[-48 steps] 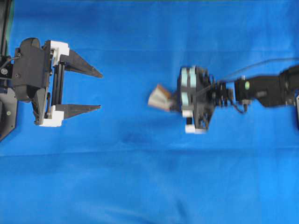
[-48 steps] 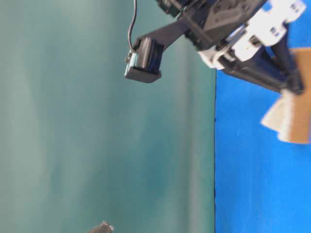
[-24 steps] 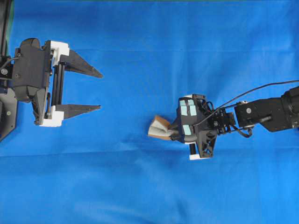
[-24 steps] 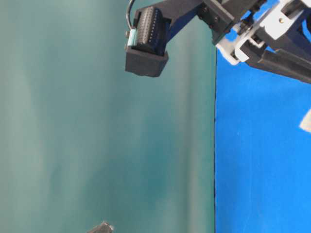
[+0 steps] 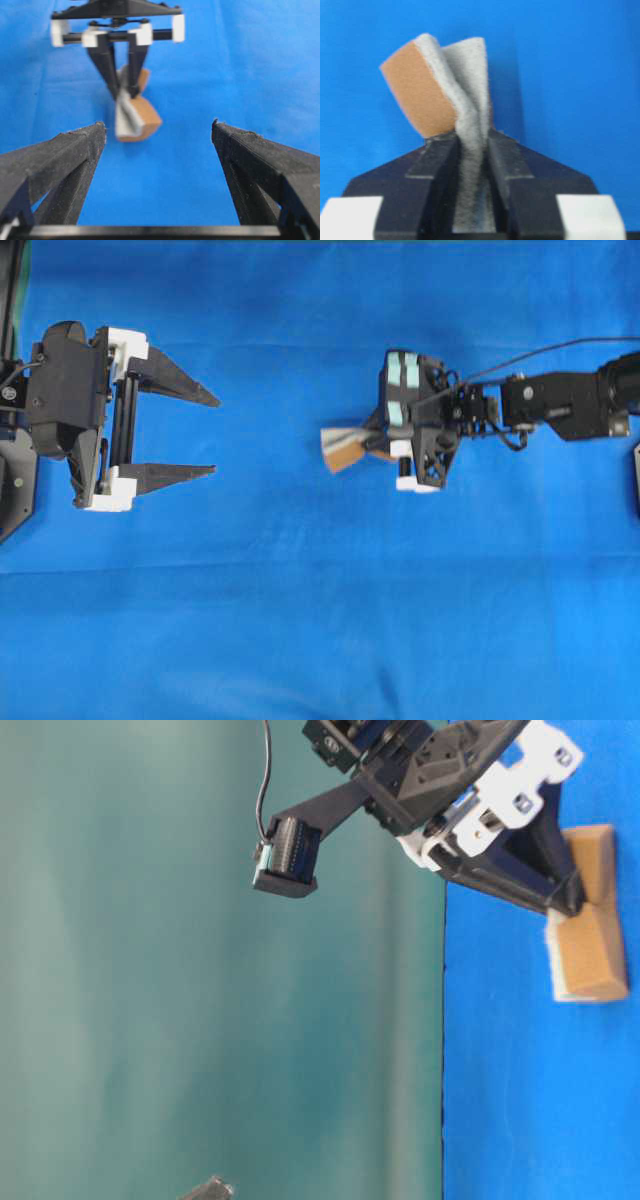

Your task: Hand over the sponge with the left arm and wipe it with the right arm.

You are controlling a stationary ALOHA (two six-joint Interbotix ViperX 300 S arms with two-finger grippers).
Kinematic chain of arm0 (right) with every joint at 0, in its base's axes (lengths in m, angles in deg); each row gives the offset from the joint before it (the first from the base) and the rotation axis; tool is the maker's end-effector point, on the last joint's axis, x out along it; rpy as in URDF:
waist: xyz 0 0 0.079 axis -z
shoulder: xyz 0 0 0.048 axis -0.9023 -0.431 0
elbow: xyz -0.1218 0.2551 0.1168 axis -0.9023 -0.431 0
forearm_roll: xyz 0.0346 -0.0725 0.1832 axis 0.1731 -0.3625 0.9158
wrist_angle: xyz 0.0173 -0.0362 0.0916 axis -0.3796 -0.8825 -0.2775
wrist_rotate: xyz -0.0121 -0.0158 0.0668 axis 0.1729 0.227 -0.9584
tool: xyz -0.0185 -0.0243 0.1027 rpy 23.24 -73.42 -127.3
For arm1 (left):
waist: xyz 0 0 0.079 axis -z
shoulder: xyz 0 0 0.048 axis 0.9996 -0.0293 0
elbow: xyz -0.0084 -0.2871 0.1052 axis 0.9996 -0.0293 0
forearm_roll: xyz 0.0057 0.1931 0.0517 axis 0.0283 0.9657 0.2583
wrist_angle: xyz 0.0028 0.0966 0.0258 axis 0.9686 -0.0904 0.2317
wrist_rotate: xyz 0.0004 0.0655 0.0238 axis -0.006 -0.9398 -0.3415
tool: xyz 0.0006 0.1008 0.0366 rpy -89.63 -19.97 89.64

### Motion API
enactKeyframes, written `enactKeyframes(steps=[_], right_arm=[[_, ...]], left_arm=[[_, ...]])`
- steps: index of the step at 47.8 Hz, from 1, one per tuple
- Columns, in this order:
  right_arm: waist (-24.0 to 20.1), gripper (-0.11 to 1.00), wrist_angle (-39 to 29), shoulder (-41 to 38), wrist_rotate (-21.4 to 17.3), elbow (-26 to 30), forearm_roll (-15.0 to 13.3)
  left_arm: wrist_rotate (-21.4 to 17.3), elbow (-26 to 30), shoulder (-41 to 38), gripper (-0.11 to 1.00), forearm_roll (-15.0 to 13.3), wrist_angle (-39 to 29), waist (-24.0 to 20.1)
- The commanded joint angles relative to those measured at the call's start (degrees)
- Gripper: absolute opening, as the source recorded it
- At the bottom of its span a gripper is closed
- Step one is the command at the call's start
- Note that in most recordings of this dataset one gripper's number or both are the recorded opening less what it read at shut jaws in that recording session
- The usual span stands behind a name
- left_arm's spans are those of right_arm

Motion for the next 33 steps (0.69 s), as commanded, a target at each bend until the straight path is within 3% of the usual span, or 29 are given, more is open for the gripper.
enactKeyframes(steps=[1, 31, 33], right_arm=[[0.8, 0.24, 0.2, 1.6, 0.0, 0.8, -0.4], [-2.3, 0.24, 0.7, 1.7, -1.2, 0.8, -0.1], [-2.5, 0.33, 0.7, 1.7, -1.2, 0.8, -0.1]], left_arm=[[0.1, 0.6, 0.2, 0.92, -0.1, 0.5, 0.2], [0.0, 0.6, 0.2, 0.92, -0.1, 0.4, 0.2], [0.0, 0.6, 0.2, 0.92, -0.1, 0.3, 0.2]])
